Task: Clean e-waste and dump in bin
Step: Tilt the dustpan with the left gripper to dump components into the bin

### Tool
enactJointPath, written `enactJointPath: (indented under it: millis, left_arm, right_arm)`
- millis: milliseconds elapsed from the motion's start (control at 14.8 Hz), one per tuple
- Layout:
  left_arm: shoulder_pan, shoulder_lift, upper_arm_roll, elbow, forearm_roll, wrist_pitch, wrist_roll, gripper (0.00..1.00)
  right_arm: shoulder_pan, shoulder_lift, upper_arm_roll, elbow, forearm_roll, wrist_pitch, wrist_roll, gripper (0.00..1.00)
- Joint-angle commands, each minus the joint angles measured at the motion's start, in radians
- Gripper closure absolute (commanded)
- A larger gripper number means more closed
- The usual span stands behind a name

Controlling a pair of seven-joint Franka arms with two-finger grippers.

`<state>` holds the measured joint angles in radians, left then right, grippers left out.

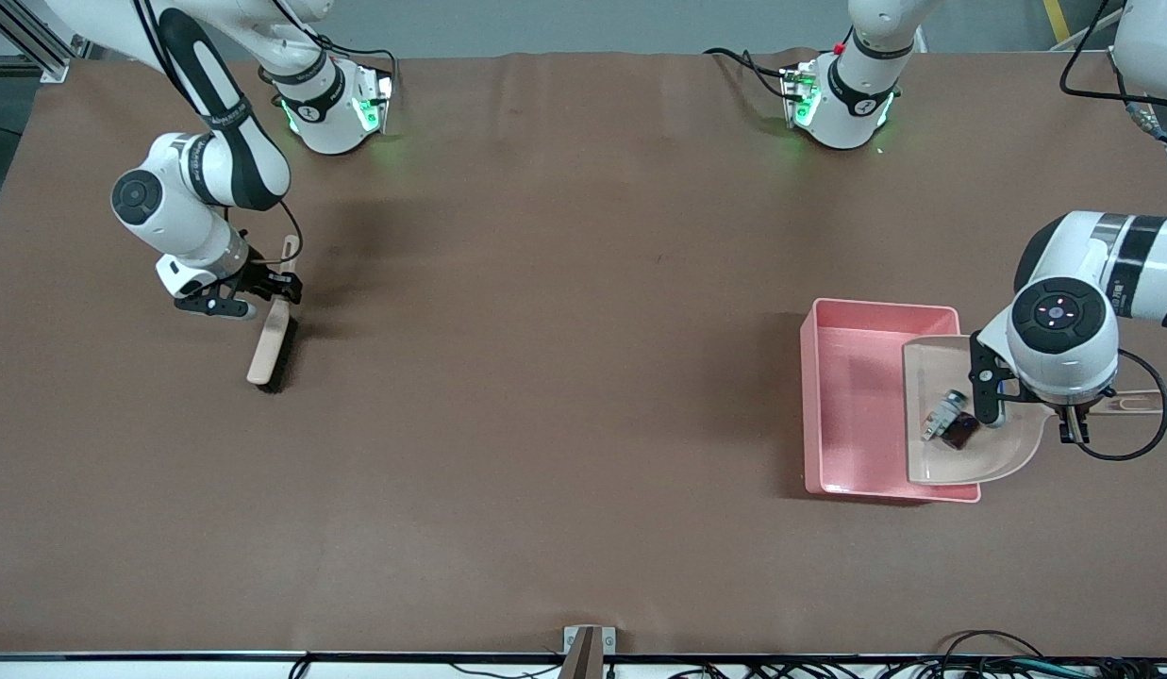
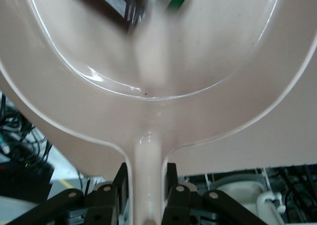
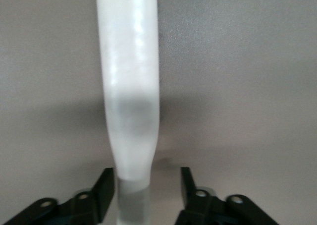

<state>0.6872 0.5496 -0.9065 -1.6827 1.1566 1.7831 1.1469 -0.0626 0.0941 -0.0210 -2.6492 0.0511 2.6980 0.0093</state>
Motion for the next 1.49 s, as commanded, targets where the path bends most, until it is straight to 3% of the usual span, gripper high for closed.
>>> enactJointPath:
  millis: [0,68,406,541,676,879,1149,1420]
  left_arm:
    - [-0.002,-0.023,-0.003,-0.012,0.063,-0.013,-0.022,0.92]
    - [-0.002,-0.023,-0.003,-0.014,0.092,-0.014,-0.026,0.92]
    - [-0.014,-0.037,-0.011,0.001,0.134,-0.047,-0.029,0.92]
    - [-0.017,-0.045,-0.063,0.036,0.103,-0.053,-0.029,0.92]
    - [-0.020,-0.045,-0.110,0.093,-0.044,-0.059,-0.033,0.92]
    - [-0.078,-0.037,-0.118,0.149,-0.231,-0.059,-0.091,0.92]
    - [-0.242,0.027,-0.115,0.153,-0.270,-0.050,-0.315,0.92]
    - [-0.414,0.191,-0.106,0.231,-0.275,-0.047,-0.550,0.92]
  right_arm:
    - [-0.039,0.026,0.016,0.028,-0.011,0.009,-0.003,0.06]
    - [-0.040,0.024,0.018,0.035,-0.011,0.005,-0.002,0.00]
    - [-0.039,0.009,0.019,0.060,-0.011,-0.007,-0.002,0.00]
    - [-0.039,-0.008,0.019,0.074,-0.010,-0.026,0.001,0.00]
    - [-0.040,-0.040,0.018,0.115,-0.010,-0.126,0.000,0.00]
    - [-0.052,-0.089,0.016,0.190,-0.008,-0.272,-0.005,0.00]
    - [-0.080,-0.195,0.016,0.316,-0.010,-0.502,-0.008,0.00]
    - [-0.080,-0.284,0.016,0.504,-0.011,-0.783,-0.008,0.00]
